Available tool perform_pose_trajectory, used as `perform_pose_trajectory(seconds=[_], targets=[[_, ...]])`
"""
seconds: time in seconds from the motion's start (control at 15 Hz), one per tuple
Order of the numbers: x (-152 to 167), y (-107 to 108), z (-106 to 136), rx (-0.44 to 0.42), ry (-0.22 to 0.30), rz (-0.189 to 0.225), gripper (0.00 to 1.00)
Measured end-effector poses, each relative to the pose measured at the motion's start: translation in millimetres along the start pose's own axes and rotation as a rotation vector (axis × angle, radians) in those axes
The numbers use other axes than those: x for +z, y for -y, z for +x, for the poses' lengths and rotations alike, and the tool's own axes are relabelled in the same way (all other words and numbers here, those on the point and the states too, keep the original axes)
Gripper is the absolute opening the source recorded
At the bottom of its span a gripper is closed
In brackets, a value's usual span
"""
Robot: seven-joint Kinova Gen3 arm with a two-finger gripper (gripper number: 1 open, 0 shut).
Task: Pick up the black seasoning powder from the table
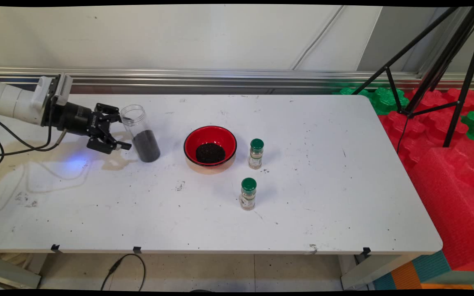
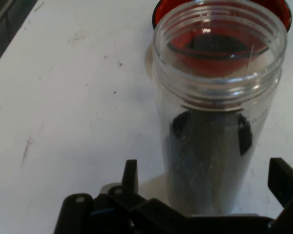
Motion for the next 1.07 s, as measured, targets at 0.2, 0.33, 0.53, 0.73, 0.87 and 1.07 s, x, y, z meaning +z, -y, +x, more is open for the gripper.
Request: perform_pose_trajectory(seconds=[0.2,0.33,0.53,0.73,0.87,1.07], targets=[[8,3,-5,0.007,-0.042,-0.022,1.00],[13,6,-7,0.012,-0.067,-0.036,1.00],[19,8,-10,0.016,-0.098,-0.051,1.00],[27,11,-12,0.019,-0.133,-0.063,1.00],[31,12,-14,0.018,-0.156,-0.070,1.00],[35,13,-17,0.015,-0.185,-0.076,1.00]])
